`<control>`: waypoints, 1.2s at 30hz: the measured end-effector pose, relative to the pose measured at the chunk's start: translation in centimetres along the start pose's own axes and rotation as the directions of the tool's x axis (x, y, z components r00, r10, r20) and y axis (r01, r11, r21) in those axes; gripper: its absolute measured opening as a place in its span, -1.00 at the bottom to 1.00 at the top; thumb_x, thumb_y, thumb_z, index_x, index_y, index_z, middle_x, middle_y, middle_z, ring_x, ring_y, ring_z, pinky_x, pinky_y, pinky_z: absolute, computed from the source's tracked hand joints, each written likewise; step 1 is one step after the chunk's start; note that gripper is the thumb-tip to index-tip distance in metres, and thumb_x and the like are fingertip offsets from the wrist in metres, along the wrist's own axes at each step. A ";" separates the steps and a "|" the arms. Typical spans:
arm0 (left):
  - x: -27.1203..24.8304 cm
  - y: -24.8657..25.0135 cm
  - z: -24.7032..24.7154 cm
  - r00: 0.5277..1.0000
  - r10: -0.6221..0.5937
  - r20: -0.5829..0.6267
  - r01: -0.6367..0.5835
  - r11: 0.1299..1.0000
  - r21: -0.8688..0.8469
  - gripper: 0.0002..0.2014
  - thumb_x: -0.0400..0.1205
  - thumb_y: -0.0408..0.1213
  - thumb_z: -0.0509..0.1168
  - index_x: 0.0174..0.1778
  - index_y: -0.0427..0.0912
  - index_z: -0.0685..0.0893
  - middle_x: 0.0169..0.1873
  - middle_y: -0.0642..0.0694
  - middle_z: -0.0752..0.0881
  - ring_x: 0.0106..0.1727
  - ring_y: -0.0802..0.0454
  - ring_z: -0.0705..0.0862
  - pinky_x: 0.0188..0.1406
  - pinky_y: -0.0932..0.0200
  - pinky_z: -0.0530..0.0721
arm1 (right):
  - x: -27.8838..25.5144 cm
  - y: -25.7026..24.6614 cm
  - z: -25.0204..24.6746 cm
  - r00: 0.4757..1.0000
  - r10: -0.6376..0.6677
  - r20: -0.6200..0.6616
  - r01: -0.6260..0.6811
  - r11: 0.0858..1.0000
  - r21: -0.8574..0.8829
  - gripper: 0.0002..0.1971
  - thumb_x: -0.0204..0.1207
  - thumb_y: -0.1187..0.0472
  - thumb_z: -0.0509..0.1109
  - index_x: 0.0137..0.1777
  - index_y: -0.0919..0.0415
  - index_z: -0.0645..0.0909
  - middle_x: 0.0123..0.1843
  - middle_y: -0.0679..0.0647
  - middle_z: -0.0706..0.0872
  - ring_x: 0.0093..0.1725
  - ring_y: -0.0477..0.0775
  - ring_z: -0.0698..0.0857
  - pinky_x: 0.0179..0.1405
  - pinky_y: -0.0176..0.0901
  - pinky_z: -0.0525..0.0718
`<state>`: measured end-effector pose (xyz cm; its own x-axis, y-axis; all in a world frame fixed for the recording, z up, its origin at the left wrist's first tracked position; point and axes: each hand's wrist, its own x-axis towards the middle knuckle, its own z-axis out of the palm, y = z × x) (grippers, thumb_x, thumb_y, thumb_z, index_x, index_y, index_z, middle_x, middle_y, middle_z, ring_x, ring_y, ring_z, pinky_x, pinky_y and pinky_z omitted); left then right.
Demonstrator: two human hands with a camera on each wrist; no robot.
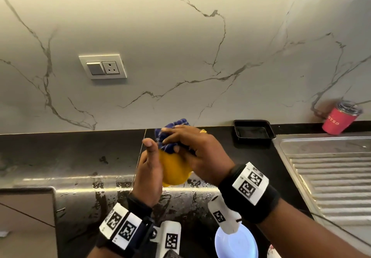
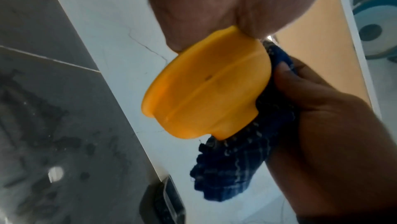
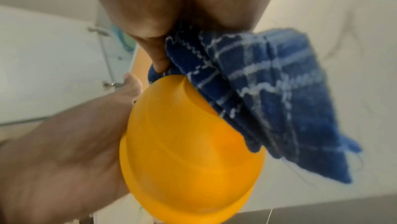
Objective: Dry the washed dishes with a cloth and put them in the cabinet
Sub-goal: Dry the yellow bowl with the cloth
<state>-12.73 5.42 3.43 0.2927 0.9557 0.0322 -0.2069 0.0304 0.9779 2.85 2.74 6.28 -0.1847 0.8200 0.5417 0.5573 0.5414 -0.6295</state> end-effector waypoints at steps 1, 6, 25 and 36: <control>-0.1 0.3 0.1 0.999 -0.043 0.003 0.043 0.993 -0.109 0.00 0.31 0.68 0.11 0.38 -0.06 0.70 0.25 -0.37 0.76 0.31 -0.34 0.74 0.31 -0.39 0.69 | 0.0 -0.3 0.1 0.994 -0.091 0.052 0.097 0.987 -0.129 -0.76 0.61 0.29 0.37 0.22 0.14 0.75 0.44 -0.04 0.69 0.52 0.03 0.54 0.53 0.01 0.49; -0.5 1.7 -0.3 0.975 -0.219 0.046 0.218 0.883 -0.416 -0.01 0.54 0.50 -0.13 0.40 -0.31 0.69 0.20 -0.41 0.78 0.15 -0.28 0.80 0.03 -0.13 0.81 | -1.6 -0.2 0.3 0.908 -0.316 0.275 0.411 0.797 -0.442 -0.77 0.68 0.21 0.31 0.21 -0.03 0.73 0.54 -0.16 0.58 0.67 0.15 0.35 0.59 0.27 0.34; 1.5 0.3 -2.0 0.925 -0.380 0.014 0.303 0.716 -0.629 -0.38 0.74 0.24 0.05 0.54 -0.13 0.56 0.26 -0.35 0.78 0.11 -0.35 0.83 -0.13 -0.39 0.82 | -5.1 3.2 1.8 0.954 0.239 -0.180 -0.117 0.853 0.509 -0.80 0.64 0.42 0.34 0.15 0.18 0.68 0.50 -0.11 0.62 0.54 0.02 0.55 0.44 -0.13 0.58; 1.3 0.9 -2.4 0.971 -0.234 0.054 0.239 0.963 -0.120 -0.58 0.65 0.02 0.17 0.14 -0.11 0.85 0.12 -0.34 0.82 0.14 -0.35 0.77 0.17 -0.32 0.74 | -0.1 2.3 -0.8 0.969 0.196 0.148 -0.238 0.895 0.378 -0.81 0.68 0.36 0.34 0.20 0.13 0.68 0.33 -0.11 0.73 0.36 -0.13 0.67 0.30 -0.19 0.67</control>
<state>-14.76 7.36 3.85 0.3830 0.9046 -0.1868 -0.2413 0.2932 0.9251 4.77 3.75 5.17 -0.1897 0.9283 0.3197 0.2366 0.3593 -0.9027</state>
